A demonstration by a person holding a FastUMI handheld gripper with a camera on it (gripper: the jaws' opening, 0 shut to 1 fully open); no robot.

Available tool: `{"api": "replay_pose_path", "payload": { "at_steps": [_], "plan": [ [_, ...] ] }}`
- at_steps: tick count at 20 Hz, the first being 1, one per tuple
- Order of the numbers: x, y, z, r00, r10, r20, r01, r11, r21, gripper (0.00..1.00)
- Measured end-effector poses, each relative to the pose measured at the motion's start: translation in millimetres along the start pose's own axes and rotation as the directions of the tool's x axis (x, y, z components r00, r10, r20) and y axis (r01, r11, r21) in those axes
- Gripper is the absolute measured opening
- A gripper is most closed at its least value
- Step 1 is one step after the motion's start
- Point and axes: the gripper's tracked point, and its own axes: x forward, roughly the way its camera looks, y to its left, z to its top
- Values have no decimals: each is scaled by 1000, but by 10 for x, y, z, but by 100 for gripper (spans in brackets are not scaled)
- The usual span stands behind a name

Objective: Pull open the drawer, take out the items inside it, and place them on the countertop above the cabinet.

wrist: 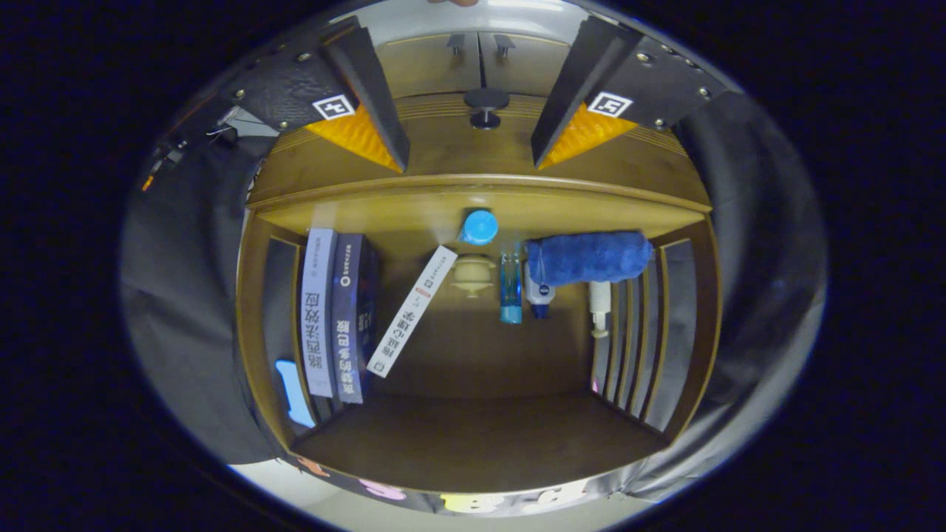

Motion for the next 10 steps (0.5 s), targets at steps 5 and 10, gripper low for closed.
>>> {"api": "replay_pose_path", "payload": {
  "at_steps": [5,10],
  "plan": [
    [-555,-176,731,993,22,116,-25,999,29,98],
    [-1029,-327,1436,971,53,233,-63,997,36,98]
  ]
}}
